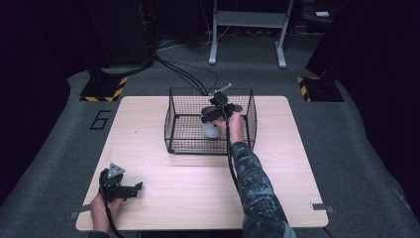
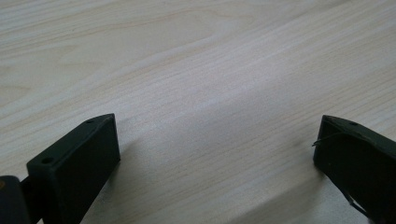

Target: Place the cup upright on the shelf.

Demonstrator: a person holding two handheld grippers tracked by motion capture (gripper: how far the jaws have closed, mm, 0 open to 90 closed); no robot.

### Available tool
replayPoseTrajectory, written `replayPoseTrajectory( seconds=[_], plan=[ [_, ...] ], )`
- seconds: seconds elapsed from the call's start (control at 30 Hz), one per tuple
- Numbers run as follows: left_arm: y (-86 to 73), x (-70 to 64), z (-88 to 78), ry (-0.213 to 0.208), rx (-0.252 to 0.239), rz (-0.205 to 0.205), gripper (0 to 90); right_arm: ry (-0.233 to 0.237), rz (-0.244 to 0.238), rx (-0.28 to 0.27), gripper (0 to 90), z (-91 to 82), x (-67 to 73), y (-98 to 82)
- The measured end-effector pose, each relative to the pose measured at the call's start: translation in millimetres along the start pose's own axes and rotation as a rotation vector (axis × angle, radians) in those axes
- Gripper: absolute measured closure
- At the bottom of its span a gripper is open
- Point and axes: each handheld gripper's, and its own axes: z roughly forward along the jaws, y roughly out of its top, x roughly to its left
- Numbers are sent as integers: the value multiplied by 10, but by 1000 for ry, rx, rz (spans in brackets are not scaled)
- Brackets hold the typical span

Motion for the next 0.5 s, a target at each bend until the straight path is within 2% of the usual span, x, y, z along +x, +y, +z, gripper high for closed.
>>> replayPoseTrajectory(
  seconds=[0.27, 0.33, 0.5],
  plan=[
    [0, 0, 0, 0, 0, 0, 3, -20, 6, 16, 63, 57, -9, -2],
    [0, 0, 0, 0, 0, 0, 3, -20, 23, 22, 62, 76, -13, -10],
    [0, 0, 0, 0, 0, 0, 3, -19, 24, 24, 62, 84, -25, -20]
  ],
)
